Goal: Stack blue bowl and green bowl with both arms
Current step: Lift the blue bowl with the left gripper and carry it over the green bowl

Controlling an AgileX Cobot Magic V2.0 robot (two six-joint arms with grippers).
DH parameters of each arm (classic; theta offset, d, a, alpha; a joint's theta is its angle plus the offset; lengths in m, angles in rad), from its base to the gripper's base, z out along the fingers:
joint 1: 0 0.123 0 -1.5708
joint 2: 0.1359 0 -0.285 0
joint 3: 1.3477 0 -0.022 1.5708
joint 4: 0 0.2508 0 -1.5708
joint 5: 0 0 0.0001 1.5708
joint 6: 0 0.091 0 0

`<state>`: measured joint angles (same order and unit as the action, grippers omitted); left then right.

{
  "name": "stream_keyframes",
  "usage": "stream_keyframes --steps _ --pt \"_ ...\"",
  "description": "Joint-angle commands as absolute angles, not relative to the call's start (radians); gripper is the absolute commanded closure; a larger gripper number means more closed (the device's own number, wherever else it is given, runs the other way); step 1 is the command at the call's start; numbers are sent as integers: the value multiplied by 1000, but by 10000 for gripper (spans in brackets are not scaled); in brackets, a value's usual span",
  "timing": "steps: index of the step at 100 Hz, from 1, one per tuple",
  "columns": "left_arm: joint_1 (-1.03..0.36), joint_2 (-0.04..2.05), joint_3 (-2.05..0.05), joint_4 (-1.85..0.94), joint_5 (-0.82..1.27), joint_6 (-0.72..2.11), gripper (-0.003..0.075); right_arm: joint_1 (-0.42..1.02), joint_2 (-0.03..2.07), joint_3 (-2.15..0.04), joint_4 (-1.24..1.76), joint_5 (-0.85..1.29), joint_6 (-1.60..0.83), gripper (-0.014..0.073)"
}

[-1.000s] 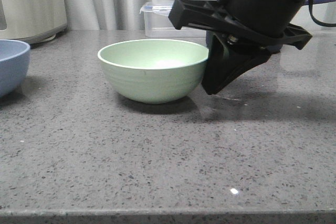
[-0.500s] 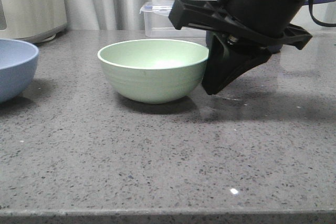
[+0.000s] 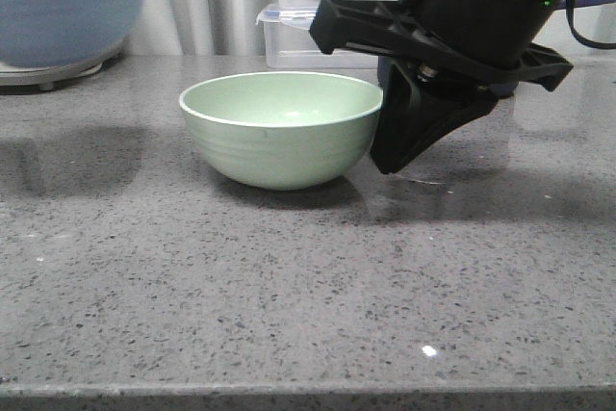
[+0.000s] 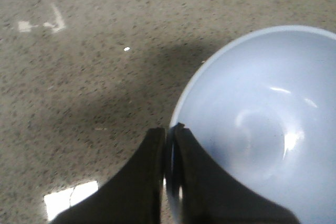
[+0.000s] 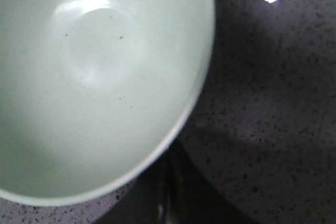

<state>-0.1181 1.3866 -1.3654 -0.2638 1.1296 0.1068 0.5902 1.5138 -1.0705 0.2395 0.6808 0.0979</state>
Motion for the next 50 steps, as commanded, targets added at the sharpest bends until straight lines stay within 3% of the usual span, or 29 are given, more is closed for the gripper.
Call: stream_keyframes --steps 1,50 --pt "-175 1392 -1446 -298 1108 107 741 589 1480 -1096 251 648 87 602" --pt "-365 1576 -1605 -292 1106 99 741 589 1480 -1096 251 648 87 602"
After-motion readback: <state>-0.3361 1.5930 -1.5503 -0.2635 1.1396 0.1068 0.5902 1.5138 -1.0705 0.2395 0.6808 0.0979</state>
